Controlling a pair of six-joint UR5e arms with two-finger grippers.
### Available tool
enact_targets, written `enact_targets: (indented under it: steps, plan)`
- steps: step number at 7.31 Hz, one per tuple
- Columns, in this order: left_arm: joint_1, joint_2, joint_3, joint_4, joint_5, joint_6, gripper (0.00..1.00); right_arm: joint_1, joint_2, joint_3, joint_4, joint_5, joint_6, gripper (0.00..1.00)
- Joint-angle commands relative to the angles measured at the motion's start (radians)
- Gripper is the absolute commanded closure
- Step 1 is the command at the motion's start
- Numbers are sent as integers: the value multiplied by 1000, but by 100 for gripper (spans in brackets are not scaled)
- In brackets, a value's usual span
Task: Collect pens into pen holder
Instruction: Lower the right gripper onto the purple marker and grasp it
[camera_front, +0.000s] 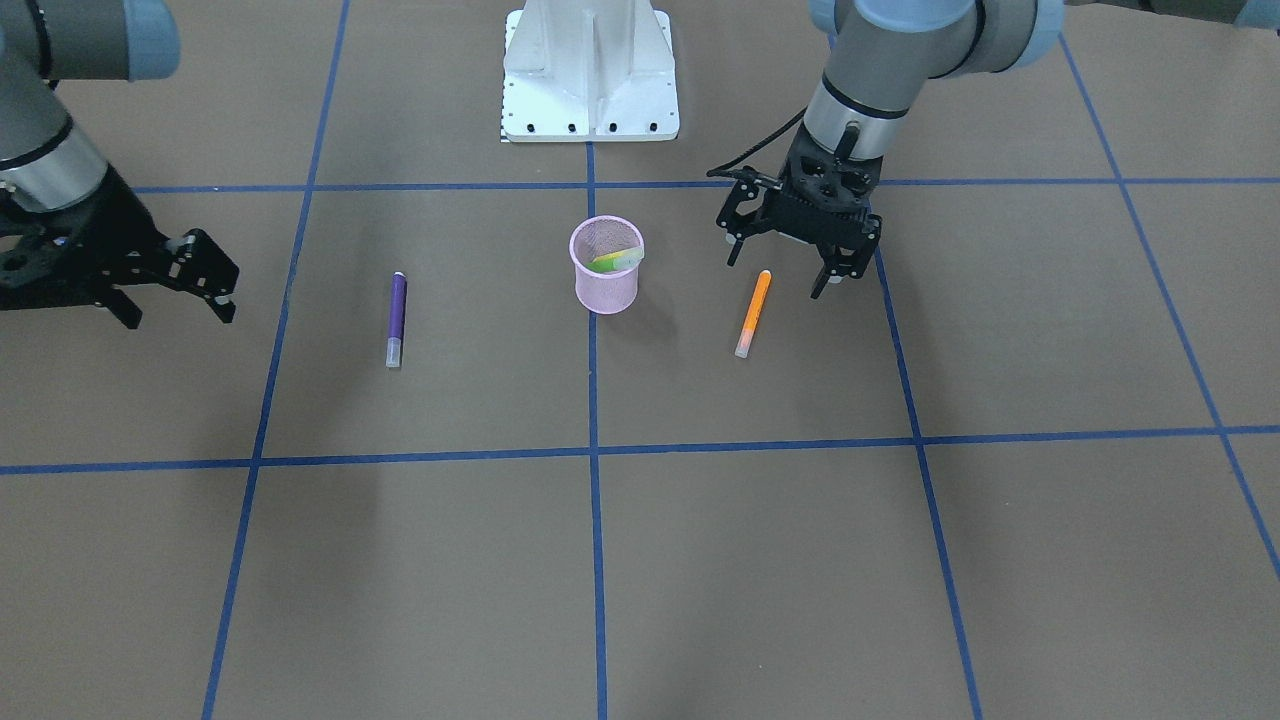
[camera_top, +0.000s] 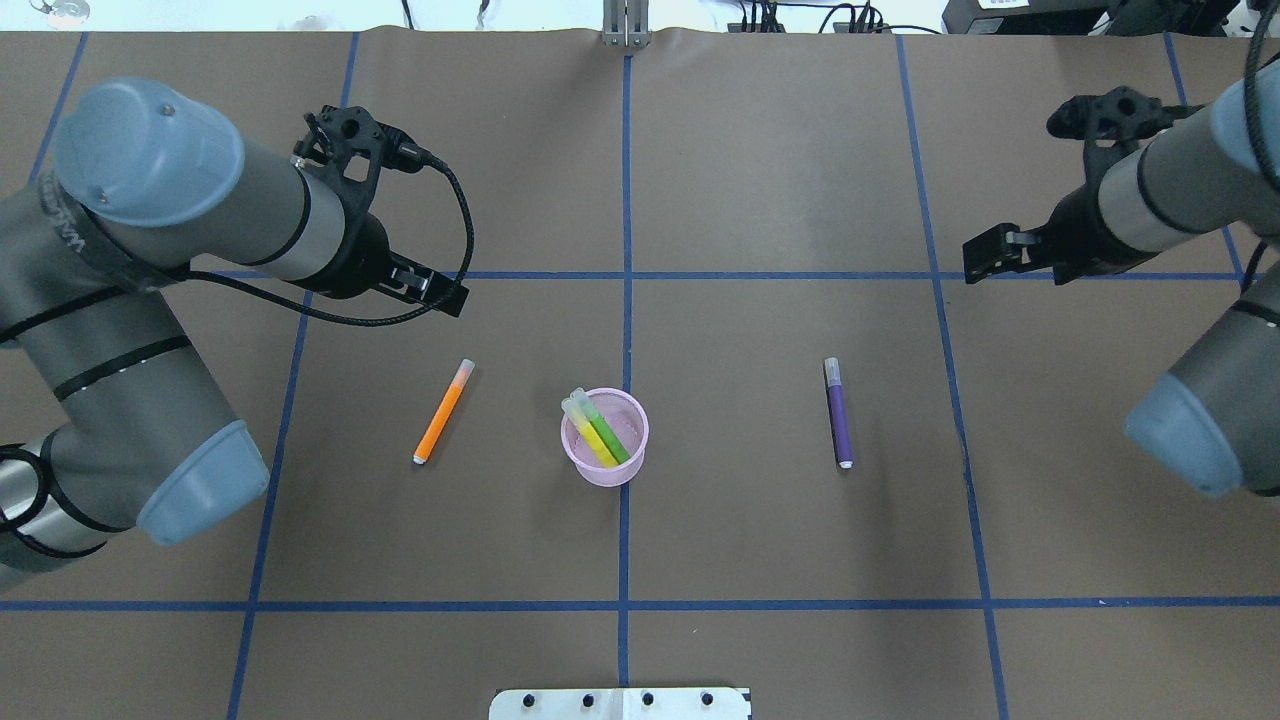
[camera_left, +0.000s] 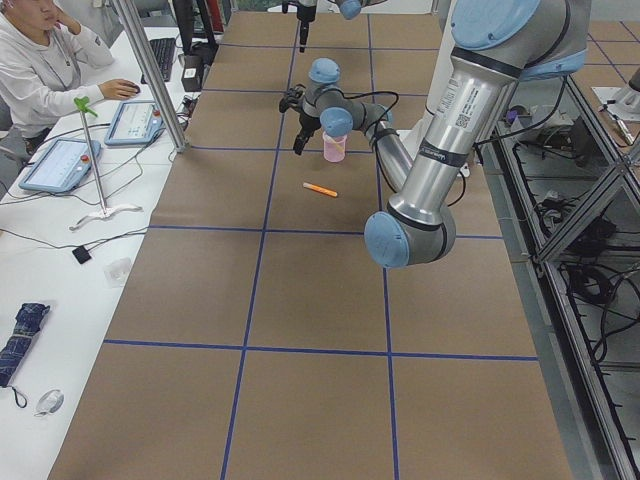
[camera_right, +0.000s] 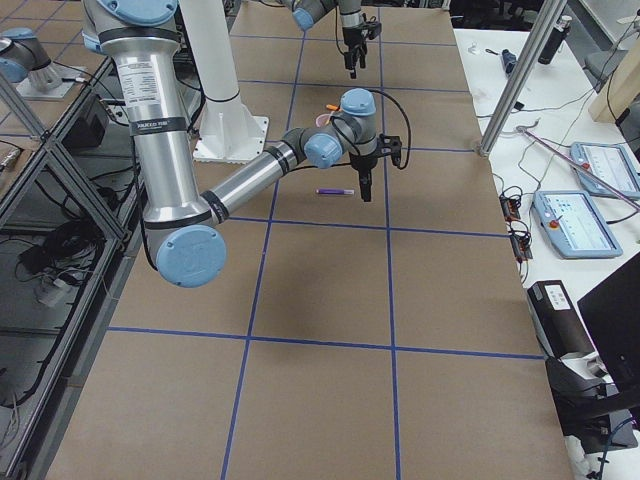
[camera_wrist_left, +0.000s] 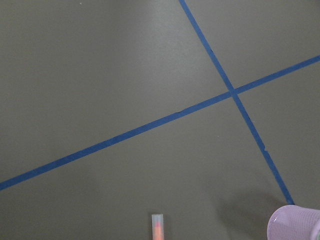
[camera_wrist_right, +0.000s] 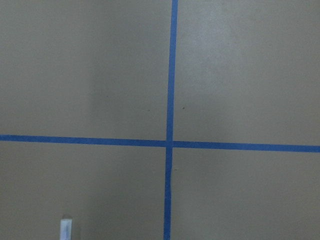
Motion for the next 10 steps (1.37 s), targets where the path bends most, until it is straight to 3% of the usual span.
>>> enact_targets:
  steps: [1,4,8,10]
  plan:
    - [-24,1,-1,8,-22,31,0,-196,2,-32,85,-149,145,0]
    - [-22,-2,-22,8,-20,27,0,-272,8,-132,200,-184,152,3]
    - [-21,-2,-22,7,-17,27,0,-353,100,-216,206,-244,236,36]
    - [-21,-1,-22,7,-17,25,0,-352,102,-226,206,-241,230,45]
